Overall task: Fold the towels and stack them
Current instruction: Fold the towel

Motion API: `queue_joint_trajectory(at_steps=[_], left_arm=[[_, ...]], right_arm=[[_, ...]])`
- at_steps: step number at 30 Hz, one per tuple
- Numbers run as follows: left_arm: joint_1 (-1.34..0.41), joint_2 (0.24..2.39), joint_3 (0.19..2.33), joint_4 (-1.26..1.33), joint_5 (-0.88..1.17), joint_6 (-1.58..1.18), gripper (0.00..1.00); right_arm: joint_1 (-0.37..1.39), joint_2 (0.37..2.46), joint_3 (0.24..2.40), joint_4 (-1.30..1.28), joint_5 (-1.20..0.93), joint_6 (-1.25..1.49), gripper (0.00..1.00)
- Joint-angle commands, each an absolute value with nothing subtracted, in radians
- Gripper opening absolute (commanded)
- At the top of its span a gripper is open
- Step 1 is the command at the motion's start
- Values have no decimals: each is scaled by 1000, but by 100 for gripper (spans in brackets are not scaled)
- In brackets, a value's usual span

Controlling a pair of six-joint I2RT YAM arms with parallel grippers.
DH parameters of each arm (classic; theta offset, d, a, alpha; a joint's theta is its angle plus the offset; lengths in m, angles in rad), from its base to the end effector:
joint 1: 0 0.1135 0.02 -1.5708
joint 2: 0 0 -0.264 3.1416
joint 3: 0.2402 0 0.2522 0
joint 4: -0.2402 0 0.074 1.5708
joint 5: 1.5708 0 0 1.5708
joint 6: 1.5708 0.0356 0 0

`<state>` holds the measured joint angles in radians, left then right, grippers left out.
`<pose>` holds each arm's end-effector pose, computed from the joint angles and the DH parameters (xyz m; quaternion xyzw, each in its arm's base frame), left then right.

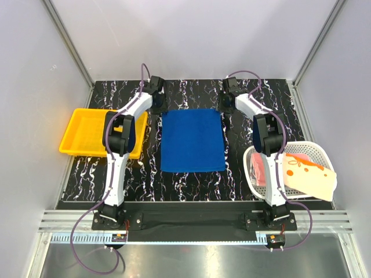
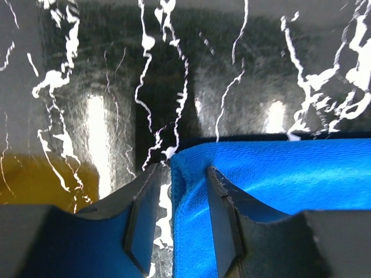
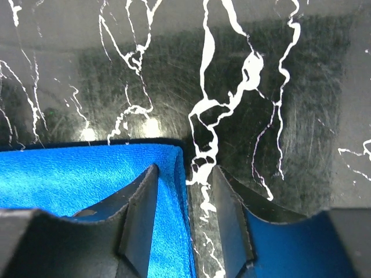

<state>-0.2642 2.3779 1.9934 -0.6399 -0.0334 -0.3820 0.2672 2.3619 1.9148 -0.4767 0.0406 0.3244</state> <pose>0.4996 -0.1339 0.1662 -0.0612 0.9608 -0.0704 0.2609 0.5025 0.1361 0.1599 0.0336 0.9474 0.0742 0.3096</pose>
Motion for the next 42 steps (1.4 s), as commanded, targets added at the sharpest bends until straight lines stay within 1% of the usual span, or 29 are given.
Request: queue_joint_trajectory(at_steps=[1,7,11,16,19,21,22,27,29,31,32,38,39,42], left_arm=[[-247,2391,2040,-607,-6,-380,41],[-245,2390,2033,-580,28,-388,35],[-245,2379,2010,-555,29,-393,28],[-244,2368,1983,-520,34,-394,21],[-241,2365,1980,-508,41,-396,20],[-236,2365,1980,-503,48,-400,18],[-235,2364,1977,-499,49,-400,16],[-232,2352,1962,-459,61,-405,13],[-227,2342,1959,-448,61,-408,11],[-224,2333,1953,-425,80,-408,9],[-221,2329,1950,-411,81,-410,8],[-210,2303,1940,-345,117,-408,6],[-209,2303,1945,-344,129,-408,2],[-206,2293,1951,-334,150,-405,0]], right_arm=[[256,2379,1951,-450,37,313,49],[252,2379,1944,-411,26,311,46],[252,2378,1939,-394,14,314,45],[248,2381,1939,-379,-23,327,39],[247,2384,1940,-370,-37,328,36],[247,2387,1945,-371,-41,331,33],[244,2388,1948,-368,-52,333,30],[239,2393,1947,-351,-81,344,20],[236,2396,1953,-350,-86,345,15],[230,2398,1959,-345,-95,347,13],[230,2398,1960,-342,-95,347,10],[216,2388,1980,-327,-117,345,4],[216,2384,1985,-324,-123,342,0],[212,2362,1988,-315,-136,342,0]])
